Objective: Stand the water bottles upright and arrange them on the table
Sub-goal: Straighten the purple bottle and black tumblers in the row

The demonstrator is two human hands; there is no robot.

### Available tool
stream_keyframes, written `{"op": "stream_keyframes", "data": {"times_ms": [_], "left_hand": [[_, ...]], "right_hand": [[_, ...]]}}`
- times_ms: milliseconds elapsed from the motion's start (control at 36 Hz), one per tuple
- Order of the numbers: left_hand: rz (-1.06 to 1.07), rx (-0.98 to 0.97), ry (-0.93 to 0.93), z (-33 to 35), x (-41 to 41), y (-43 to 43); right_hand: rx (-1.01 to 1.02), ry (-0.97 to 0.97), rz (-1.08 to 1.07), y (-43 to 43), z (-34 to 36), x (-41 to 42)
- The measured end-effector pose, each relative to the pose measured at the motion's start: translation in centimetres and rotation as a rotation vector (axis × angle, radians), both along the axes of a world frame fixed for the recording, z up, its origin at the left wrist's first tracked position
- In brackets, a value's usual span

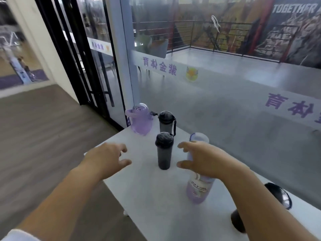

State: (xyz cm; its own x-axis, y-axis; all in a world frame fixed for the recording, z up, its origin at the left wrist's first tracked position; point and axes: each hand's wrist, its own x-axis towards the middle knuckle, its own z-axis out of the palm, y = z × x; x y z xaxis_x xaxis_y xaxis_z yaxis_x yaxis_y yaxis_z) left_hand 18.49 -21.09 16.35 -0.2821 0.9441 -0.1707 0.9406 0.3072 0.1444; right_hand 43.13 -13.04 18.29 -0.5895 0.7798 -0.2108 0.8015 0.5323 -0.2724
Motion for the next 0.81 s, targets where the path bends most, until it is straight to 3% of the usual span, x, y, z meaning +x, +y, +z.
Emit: {"op": "stream_keyframes", "data": {"times_ms": [250,417,611,806], "left_hand": [[0.075,0.003,-0.084,-1.7,-4.5,7.2],[0.074,0.06,-0.17,-3.1,-7.2,11.9],[-0.045,0.233,-0.15,-3.5,-10.4,19.7],[-0.181,0.242,-0.216,-4.0,-13.3,28.0]], "right_hand": [[0.015,0.065,0.001,7.8,0.2,-3.4],[0.016,-0.004,-0.073,11.6,-0.7,-4.5],[0.041,-0.09,-0.232,15.7,-2.1,-7.4],[0.028,-0.04,-0.431,18.6,-3.5,-11.7]]}}
